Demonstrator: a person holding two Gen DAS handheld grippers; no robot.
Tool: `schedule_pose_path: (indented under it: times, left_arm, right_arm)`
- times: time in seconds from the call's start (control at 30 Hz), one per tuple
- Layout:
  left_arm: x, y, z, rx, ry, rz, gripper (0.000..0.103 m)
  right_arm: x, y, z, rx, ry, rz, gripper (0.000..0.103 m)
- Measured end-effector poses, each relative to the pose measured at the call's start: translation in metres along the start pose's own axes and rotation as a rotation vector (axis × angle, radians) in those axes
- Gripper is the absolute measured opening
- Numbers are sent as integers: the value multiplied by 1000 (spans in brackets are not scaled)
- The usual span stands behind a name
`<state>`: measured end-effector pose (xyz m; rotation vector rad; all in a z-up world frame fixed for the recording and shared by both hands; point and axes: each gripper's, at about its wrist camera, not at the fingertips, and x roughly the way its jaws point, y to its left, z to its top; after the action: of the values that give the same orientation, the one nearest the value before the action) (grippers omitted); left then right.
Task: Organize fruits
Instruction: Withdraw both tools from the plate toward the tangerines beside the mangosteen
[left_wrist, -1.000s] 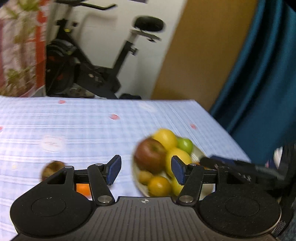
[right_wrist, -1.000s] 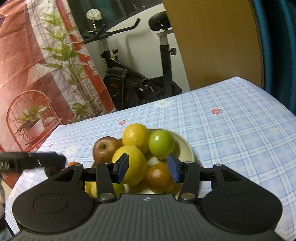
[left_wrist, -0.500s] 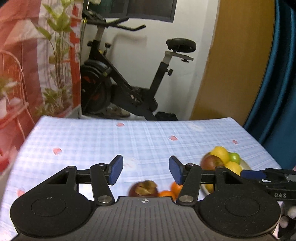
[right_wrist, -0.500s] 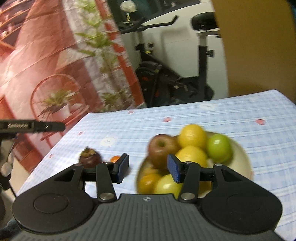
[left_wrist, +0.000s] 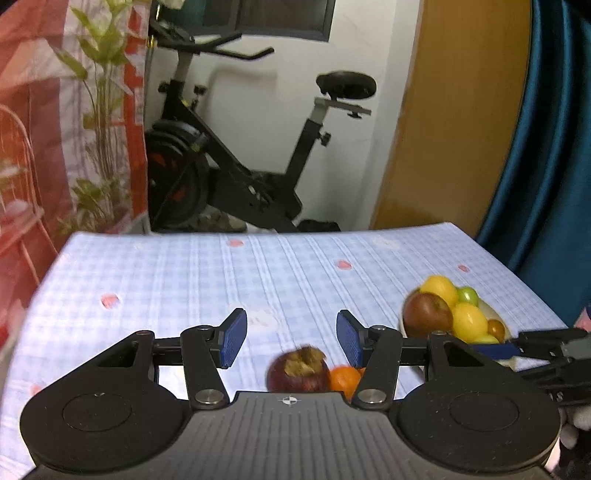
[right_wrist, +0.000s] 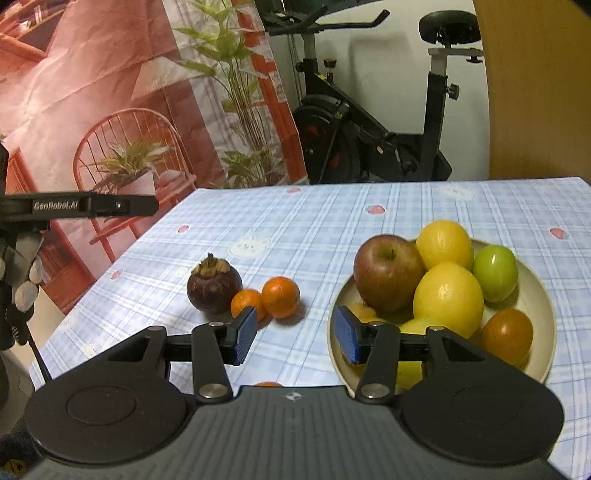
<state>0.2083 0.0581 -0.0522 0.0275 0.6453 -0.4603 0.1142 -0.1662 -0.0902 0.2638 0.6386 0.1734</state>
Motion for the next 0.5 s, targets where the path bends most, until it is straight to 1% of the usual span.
schedule_pose_path:
  times: [0.07,0.1,0.13,0.17,0.23,0.3,0.37,0.5]
  left_arm:
    - [4,-3,-7,-15,22,-35,50]
    - [7,-6,-11,-2,37,-45,47]
    - [11,-10,-15,15,60,-32,41]
    - [14,-16,-20,43,74,-35,37]
    - [20,-20,-28,62,87,-41,37]
    - [23,-17,-35,18,94,-60,37]
    - [25,-15,-38,-21,94,-80,37]
    - [31,-21,-46,-26,103,-107,36]
  right_arm:
    - [2,1,2,-15,5,-9,50]
    - [3,1,4,-21,3,-10,50]
    - [4,2,5,-30,2,-9,50]
    - [6,3,7,-41,2,-8,48]
    - [11,4,11,-73,6,21,42]
    - [18,8,15,-109,19,37,40]
    - [27,10,19,-139,30,39,40]
    - [50,10,28,-158,52,31,40]
